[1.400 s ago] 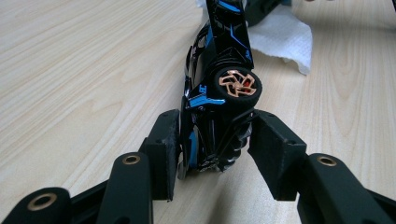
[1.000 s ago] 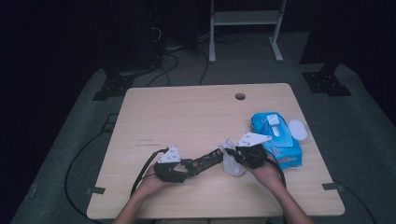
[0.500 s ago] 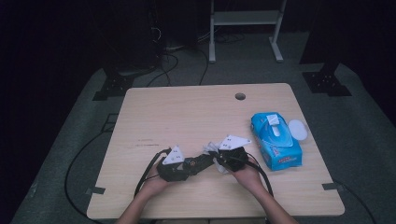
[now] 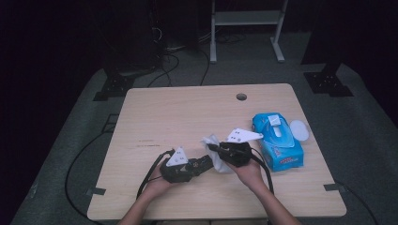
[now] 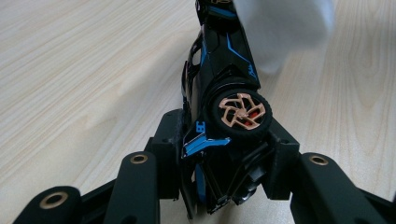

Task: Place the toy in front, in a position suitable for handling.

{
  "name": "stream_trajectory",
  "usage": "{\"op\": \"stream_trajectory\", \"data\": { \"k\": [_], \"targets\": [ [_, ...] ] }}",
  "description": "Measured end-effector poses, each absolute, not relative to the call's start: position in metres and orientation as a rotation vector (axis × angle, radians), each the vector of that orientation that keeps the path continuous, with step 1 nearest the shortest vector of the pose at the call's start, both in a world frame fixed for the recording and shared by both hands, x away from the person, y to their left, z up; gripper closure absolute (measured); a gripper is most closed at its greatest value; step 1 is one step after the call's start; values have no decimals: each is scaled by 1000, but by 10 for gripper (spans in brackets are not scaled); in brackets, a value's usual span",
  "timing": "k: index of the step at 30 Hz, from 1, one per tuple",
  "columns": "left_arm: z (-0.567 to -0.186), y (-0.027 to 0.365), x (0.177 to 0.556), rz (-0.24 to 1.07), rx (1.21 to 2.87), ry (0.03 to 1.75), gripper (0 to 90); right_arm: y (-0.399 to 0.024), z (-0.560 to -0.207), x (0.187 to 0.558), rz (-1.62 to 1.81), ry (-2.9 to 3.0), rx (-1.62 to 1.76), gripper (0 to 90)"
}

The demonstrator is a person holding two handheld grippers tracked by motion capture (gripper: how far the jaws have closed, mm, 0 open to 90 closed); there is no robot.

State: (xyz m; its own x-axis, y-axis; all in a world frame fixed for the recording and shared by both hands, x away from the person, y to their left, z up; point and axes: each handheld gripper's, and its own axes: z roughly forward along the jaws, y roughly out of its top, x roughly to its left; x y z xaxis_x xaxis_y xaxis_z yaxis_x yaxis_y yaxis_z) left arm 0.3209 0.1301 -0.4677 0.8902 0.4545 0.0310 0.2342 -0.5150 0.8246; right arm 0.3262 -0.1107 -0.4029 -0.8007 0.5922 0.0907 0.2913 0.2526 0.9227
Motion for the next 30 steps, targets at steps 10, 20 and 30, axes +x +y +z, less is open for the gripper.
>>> {"op": "stream_trajectory", "data": {
  "k": [10,20,30],
  "targets": [
    [-468,132,322,294,2128,497,573,-97,-423,323,1312,2332,680,678],
    [-468,129,321,304,2131,499,572,-111,-436,324,1318,2329,737,842],
    [-468,130,321,304,2130,496,572,-89,-420,326,1319,2256,733,856]
  ]
}}
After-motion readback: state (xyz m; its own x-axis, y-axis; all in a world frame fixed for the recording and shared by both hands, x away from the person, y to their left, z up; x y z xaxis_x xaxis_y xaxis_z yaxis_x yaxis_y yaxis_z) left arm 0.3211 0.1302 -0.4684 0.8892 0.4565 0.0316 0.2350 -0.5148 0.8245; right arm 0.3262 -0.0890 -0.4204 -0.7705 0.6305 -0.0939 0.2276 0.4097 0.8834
